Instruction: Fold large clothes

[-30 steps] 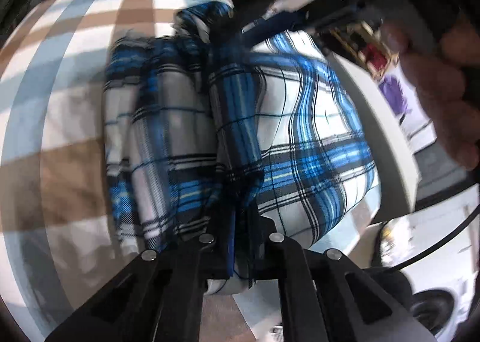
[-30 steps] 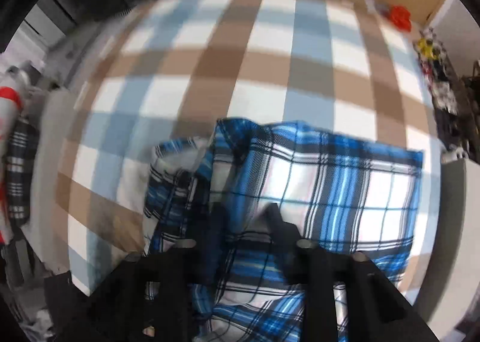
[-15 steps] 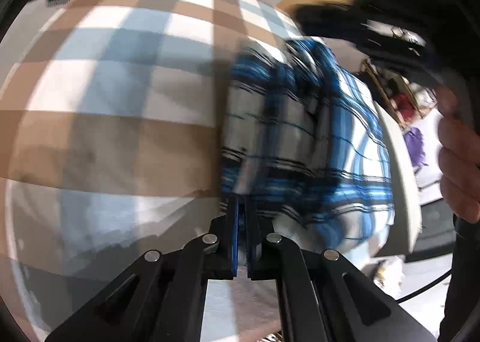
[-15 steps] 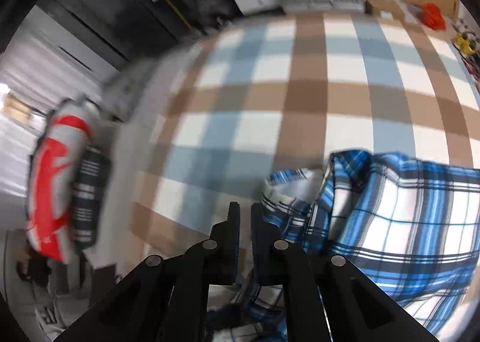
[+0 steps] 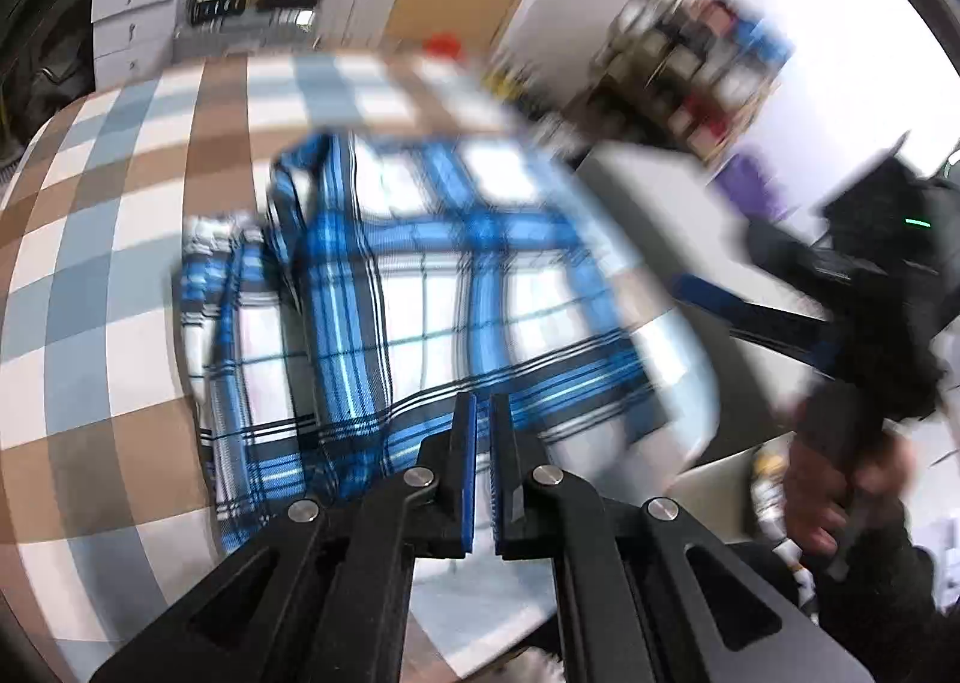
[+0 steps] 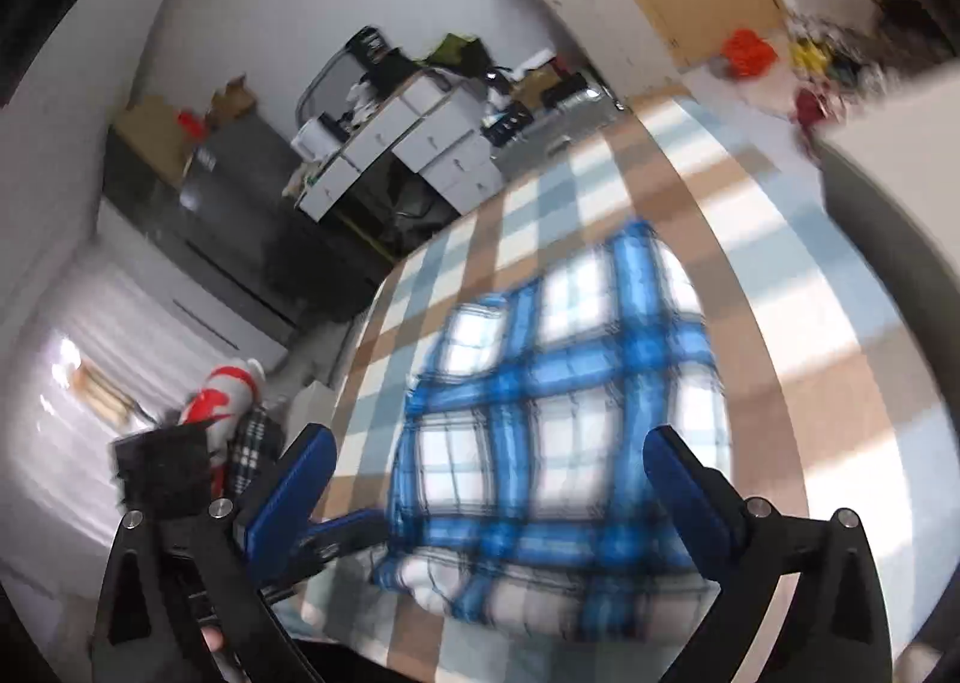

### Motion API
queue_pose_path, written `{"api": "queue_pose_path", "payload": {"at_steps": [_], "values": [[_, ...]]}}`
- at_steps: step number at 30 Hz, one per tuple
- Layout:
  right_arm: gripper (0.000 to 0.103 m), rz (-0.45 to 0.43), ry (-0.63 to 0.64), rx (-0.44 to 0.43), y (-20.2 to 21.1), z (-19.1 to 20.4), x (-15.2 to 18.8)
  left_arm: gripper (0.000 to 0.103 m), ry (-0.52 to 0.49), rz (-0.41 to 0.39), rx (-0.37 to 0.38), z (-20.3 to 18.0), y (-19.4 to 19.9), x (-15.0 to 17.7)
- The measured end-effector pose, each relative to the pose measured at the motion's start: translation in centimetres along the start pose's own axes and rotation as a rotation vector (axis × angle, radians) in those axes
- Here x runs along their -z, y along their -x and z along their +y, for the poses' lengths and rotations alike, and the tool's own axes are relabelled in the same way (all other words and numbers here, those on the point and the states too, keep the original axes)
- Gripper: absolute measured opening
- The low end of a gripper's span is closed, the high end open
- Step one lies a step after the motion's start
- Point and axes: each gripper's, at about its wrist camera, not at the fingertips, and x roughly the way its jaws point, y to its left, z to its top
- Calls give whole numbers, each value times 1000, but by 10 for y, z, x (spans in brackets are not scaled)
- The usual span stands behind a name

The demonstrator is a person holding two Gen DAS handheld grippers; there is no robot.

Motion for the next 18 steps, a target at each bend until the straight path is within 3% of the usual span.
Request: {"api": "queue_pose_path", "payload": {"at_steps": [2,4,7,9,11,18], "values": [[103,-2,-81,-26,-5,-20,11,0,25,66,-89,8,-19,-6],[103,-15,-133,-63,-12,-37,23,0,79,42,-146,23,-20,-14],[103,8,-134,-67,-16,-48,28,0,123,82,-78,39,-23,-22],[103,-15,-94,-96,-12,-46,26,0,127,118,23,44,-27,-27],[103,-40,-70,-100,-7,-42,25,0,124,126,35,45,-28,-32],[103,-10,-31,-121,-7,-33,29,0,219,40,115,69,-3,-48]]}}
